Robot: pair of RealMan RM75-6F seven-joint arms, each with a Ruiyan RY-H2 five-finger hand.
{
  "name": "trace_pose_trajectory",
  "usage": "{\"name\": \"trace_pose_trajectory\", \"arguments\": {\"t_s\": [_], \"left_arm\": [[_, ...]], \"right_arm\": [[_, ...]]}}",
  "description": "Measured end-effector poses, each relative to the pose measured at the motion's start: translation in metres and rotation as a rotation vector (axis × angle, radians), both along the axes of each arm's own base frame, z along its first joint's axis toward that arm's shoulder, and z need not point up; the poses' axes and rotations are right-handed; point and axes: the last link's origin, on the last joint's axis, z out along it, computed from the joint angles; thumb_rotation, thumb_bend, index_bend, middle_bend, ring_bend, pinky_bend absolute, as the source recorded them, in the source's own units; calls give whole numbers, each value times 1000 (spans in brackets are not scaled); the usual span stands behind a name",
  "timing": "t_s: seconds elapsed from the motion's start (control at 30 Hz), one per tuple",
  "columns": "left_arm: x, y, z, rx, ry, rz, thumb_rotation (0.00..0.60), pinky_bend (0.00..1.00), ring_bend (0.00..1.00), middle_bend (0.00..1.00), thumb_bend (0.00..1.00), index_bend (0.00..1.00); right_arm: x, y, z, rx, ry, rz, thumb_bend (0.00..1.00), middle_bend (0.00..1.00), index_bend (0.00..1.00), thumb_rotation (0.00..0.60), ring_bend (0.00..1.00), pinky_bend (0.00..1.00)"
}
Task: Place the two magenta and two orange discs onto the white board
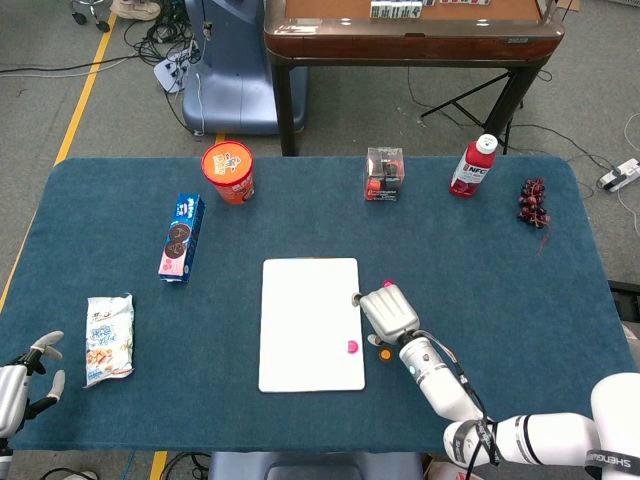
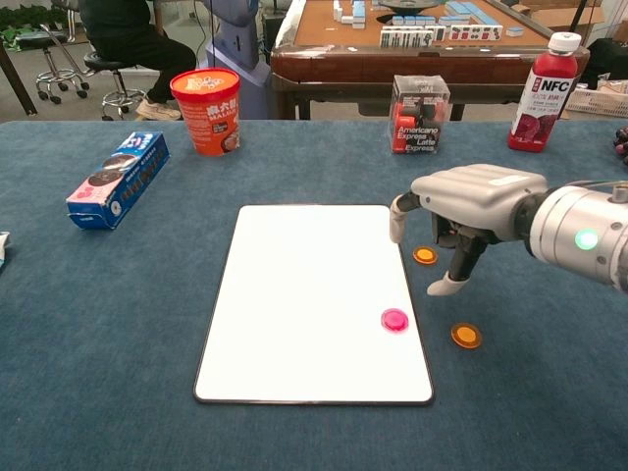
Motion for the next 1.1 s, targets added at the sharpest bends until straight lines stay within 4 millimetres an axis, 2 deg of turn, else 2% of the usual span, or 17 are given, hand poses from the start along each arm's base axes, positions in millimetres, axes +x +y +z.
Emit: {"name": "trace_pose_trajectory", "arguments": {"t_s": [0.37, 0.6, 1.1], "left_arm": [[-2, -2, 0, -3, -4, 8, 600, 662, 506, 426, 472, 264], [-4, -4, 0, 0, -9, 17, 600, 662, 506, 426, 472, 265], [-5, -6, -1, 0, -13, 17, 600, 662, 506, 426, 472, 265]], "right_arm": [[-14, -40, 4, -67, 66, -88, 253, 1000, 321, 600, 1000, 1000], [-19, -58, 4, -94, 101, -134, 252, 1000, 321, 600, 1000, 1000], [-31, -68, -10, -105, 133, -188, 192, 1000, 340, 600, 1000, 1000]]}}
